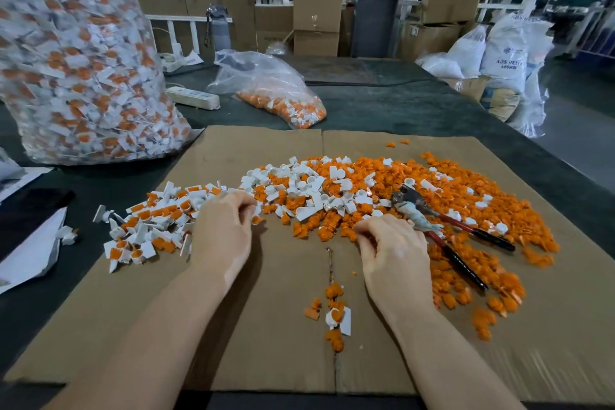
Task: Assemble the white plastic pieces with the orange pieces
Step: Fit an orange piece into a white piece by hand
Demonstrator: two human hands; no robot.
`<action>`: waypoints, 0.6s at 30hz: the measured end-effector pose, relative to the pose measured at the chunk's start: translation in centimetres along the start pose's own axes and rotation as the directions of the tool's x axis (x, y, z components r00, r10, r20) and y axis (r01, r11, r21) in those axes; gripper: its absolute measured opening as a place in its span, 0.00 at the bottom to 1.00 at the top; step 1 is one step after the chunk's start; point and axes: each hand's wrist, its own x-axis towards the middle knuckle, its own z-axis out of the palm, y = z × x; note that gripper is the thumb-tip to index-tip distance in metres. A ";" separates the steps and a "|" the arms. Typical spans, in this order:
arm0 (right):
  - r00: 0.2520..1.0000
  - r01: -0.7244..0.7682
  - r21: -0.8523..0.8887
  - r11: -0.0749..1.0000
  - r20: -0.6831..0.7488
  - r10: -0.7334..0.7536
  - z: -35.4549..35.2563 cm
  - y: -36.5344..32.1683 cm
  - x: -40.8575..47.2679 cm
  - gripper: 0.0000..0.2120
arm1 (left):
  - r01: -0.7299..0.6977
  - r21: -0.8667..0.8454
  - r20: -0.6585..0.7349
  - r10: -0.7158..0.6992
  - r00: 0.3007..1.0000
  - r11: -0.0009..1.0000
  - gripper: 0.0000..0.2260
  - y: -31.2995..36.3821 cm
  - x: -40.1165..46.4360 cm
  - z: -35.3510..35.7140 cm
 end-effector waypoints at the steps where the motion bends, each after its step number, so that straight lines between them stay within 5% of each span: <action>1: 1.000 0.003 -0.012 1.000 0.002 -0.003 0.0 0.0 0.0 0.07 | -0.004 0.035 -0.002 0.005 1.000 0.999 0.08 -0.4 0.3 -0.2; 8: 0.992 -0.025 -0.147 0.989 0.116 0.043 0.2 0.0 -0.1 0.09 | -0.148 0.150 -0.046 0.156 0.987 0.978 0.09 0.1 0.3 0.1; 11: 0.987 -0.032 -0.169 0.985 0.148 0.058 0.2 -0.1 -0.1 0.10 | -0.278 0.087 0.078 0.272 0.959 0.957 0.11 1.3 -0.3 0.8; 15: 0.987 -0.025 -0.165 0.986 0.150 0.050 0.2 -0.2 -0.1 0.10 | -0.285 0.174 0.258 0.236 0.937 0.943 0.22 1.9 -0.2 2.1; 18: 0.989 -0.024 -0.154 0.988 0.143 0.047 0.2 -0.1 -0.1 0.09 | -0.302 0.179 0.276 0.246 0.929 0.936 0.15 2.0 -0.1 2.2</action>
